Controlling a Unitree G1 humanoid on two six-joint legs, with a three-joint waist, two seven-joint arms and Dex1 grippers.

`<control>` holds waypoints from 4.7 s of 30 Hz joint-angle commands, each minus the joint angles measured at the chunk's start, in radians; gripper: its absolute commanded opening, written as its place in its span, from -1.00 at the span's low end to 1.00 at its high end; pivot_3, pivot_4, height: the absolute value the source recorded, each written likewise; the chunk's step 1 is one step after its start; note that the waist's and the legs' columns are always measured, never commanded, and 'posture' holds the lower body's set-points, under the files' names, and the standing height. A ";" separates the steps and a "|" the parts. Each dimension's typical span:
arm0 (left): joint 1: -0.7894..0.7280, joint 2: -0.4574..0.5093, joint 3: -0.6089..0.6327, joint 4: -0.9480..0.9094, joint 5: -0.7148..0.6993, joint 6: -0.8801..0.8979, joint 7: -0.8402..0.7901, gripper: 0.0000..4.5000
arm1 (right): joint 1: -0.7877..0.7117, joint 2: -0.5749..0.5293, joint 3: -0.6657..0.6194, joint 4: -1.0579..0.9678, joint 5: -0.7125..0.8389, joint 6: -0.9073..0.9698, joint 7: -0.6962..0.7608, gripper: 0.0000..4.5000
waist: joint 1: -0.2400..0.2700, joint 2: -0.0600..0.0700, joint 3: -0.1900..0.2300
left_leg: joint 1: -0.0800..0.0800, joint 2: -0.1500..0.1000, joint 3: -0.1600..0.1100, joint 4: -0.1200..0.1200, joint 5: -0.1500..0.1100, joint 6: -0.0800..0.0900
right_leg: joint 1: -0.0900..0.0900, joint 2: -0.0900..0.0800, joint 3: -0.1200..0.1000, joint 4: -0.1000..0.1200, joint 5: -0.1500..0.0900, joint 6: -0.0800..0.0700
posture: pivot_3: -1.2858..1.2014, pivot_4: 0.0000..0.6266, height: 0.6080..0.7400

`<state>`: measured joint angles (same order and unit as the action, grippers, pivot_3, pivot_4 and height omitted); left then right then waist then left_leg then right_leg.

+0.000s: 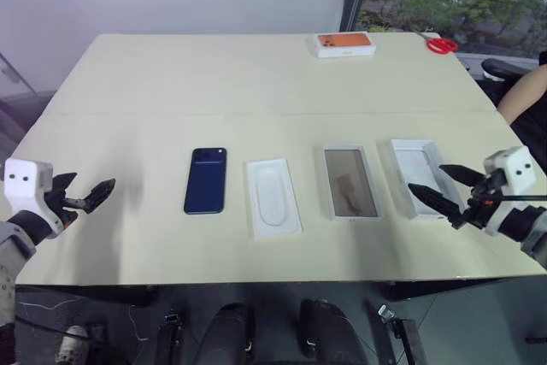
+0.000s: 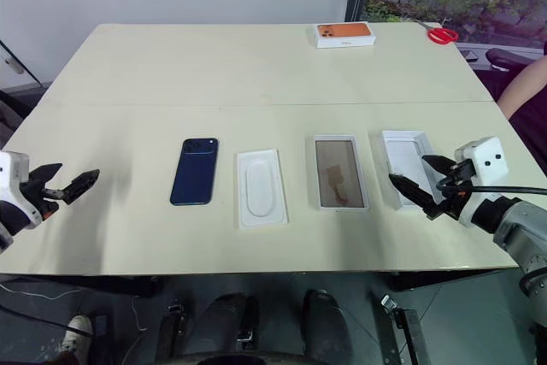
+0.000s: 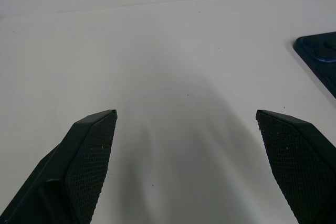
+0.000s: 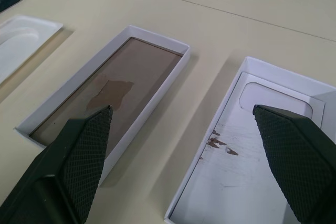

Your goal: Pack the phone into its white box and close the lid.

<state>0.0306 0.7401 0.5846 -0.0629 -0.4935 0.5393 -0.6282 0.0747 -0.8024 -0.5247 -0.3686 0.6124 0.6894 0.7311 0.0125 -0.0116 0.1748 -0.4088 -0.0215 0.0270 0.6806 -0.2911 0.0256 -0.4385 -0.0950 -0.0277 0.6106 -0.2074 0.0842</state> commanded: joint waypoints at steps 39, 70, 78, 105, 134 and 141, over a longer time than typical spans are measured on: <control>-0.516 -0.582 -0.182 -0.391 -0.568 1.075 0.846 0.98 | -0.232 0.085 0.324 -0.190 0.044 0.026 -0.083 0.99 | 0.001 -0.002 0.000 | 0.002 -0.002 -0.002 0.004 0.001 0.001 | 0.005 0.007 -0.003 0.002 0.003 0.006 | 0.03 -0.52 1.00; -0.481 -0.384 -0.539 -0.106 -1.479 0.539 1.546 -0.98 | -0.206 0.068 0.306 -0.217 0.053 0.019 -0.085 1.00 | 0.003 -0.002 0.000 | 0.003 -0.004 -0.003 0.003 0.006 -0.008 | 0.006 0.003 -0.002 0.002 0.000 0.001 | 0.03 -0.52 1.00; -0.519 -0.456 -0.415 -0.078 -1.479 0.512 1.481 -0.98 | -0.223 0.024 0.278 -0.182 0.026 -0.003 -0.065 1.00 | 0.006 -0.002 0.000 | 0.003 -0.004 -0.003 0.003 0.005 -0.007 | 0.006 0.006 -0.002 0.002 0.000 0.001 | 0.03 -0.52 1.00; -0.909 -0.765 -0.616 0.459 -1.329 0.559 1.465 -0.98 | -0.005 -0.103 0.068 -0.199 -0.065 0.043 -0.045 1.00 | 0.028 -0.003 0.000 | 0.003 -0.004 -0.003 0.004 0.003 -0.003 | 0.009 0.007 -0.003 0.000 0.000 0.001 | 0.03 -0.52 1.00; -0.988 -0.866 -0.437 0.520 -0.928 0.698 1.205 0.64 | 0.037 -0.087 0.083 -0.248 -0.068 0.047 -0.039 1.00 | 0.029 -0.004 0.001 | 0.002 -0.004 -0.004 0.004 0.003 -0.002 | 0.009 0.007 -0.003 -0.001 0.000 0.002 | 0.03 -0.52 1.00; -0.962 -0.781 -0.394 0.384 -0.928 0.781 1.145 0.66 | -0.029 -0.086 0.166 -0.245 -0.069 0.061 -0.047 0.89 | 0.025 -0.005 0.001 | 0.003 -0.004 -0.004 0.004 0.003 -0.002 | 0.008 0.008 -0.003 -0.001 0.000 0.002 | 0.03 -0.52 1.00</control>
<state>-0.9266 -0.0600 0.1760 0.3932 -1.4166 1.3038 0.5572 0.0647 -0.8870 -0.3627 -0.5896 0.5422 0.7575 0.6865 0.0372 -0.0162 0.1758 -0.4061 -0.0255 0.0232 0.6845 -0.2882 0.0236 -0.4305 -0.0874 -0.0307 0.6100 -0.2077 0.0866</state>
